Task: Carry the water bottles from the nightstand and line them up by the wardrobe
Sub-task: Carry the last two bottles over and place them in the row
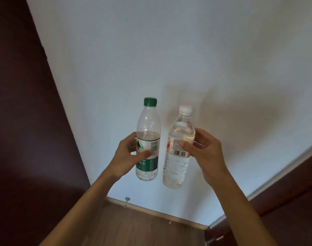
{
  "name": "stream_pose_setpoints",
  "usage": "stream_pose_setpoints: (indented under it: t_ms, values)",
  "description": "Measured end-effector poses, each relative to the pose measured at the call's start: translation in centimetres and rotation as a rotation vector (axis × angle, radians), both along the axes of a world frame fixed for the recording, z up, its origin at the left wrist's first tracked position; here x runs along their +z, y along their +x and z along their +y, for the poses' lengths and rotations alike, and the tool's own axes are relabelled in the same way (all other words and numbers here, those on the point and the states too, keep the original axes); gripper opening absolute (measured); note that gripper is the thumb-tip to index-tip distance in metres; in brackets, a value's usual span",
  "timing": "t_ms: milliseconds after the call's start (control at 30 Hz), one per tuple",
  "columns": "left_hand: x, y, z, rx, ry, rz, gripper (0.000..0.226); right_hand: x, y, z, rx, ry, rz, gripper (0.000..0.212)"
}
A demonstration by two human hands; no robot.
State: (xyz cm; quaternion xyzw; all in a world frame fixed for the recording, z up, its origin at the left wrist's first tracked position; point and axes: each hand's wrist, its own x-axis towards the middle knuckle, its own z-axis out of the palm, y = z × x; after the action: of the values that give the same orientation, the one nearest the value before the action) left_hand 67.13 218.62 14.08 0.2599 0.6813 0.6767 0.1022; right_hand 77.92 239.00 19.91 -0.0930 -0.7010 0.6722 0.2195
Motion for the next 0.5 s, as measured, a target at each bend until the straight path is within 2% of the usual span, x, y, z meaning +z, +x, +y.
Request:
stream_pose_setpoints:
  t_ms: [100,200,300,500]
  values:
    - [0.1,-1.0,-1.1,0.092,-0.033,0.033,0.040,-0.4,-3.0,-0.4,0.121,0.003,0.009,0.041]
    - [0.6,-1.7,-1.7,0.203,-0.016,0.052,0.052,-0.5,-6.0,-0.2,0.249,0.012,0.023,0.042]
    - [0.8,-2.3,-1.7,0.309,-0.004,0.057,0.046,-0.4,-9.1,0.6,0.363,0.014,0.031,0.041]
    - [1.0,-2.8,-0.9,0.493,0.005,0.028,0.048,0.0,-14.0,2.2,0.551,-0.014,0.048,0.048]
